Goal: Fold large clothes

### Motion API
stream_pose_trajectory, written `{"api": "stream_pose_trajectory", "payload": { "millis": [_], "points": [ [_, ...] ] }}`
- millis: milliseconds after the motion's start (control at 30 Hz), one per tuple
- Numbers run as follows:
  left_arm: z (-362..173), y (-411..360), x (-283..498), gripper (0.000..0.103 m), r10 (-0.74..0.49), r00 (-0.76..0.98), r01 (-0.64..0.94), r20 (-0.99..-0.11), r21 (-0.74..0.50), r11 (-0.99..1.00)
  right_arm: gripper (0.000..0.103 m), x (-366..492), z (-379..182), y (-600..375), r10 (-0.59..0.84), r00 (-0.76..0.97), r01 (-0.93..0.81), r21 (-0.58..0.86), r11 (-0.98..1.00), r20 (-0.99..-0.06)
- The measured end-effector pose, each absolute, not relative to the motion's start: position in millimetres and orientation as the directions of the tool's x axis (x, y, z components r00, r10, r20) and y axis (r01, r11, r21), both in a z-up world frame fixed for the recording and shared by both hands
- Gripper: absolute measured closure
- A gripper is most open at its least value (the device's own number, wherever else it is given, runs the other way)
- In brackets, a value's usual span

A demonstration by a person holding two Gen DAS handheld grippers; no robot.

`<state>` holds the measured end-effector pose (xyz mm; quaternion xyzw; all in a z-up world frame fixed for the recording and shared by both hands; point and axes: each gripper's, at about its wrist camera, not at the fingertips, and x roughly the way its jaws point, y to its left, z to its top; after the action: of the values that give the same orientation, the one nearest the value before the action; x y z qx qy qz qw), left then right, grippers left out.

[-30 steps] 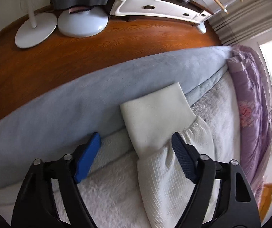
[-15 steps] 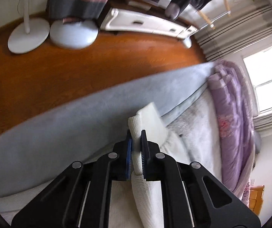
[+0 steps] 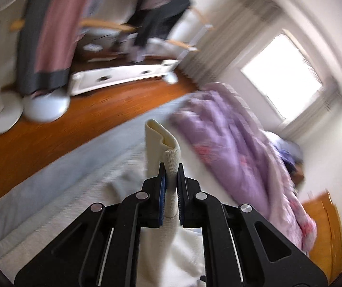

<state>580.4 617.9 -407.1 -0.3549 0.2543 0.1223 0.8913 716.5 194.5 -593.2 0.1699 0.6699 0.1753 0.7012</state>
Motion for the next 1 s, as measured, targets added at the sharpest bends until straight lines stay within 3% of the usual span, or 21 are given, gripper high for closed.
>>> {"api": "stream_pose_trajectory", "payload": {
  "millis": [133,400,700,800,1000],
  "points": [
    [-374,519,601,0.094,-0.033,0.861,-0.285,-0.508,-0.534,0.796,0.102,710,-543,129,0.501,0.137,-0.042,0.500,0.865,-0.855],
    [-385,273,670,0.094,-0.272,0.797,-0.075,-0.540,-0.535,0.842,0.102,686,-447,-43,0.422,0.356,-0.031,0.441,0.897,-0.834],
    [-466,24,720,0.094,-0.445,0.631,0.070,-0.636,-0.524,0.849,0.102,652,-407,-264,0.168,0.515,0.153,0.283,0.947,-0.841],
    [-512,-32,727,0.094,-0.424,0.549,0.084,-0.720,-0.457,0.885,0.098,638,-415,-329,0.072,0.522,0.249,0.233,0.940,-0.850],
    [-583,-71,715,0.094,-0.375,0.424,0.085,-0.824,-0.376,0.923,0.098,617,-443,-431,-0.037,0.522,0.431,0.226,0.874,-0.852]
  ]
}}
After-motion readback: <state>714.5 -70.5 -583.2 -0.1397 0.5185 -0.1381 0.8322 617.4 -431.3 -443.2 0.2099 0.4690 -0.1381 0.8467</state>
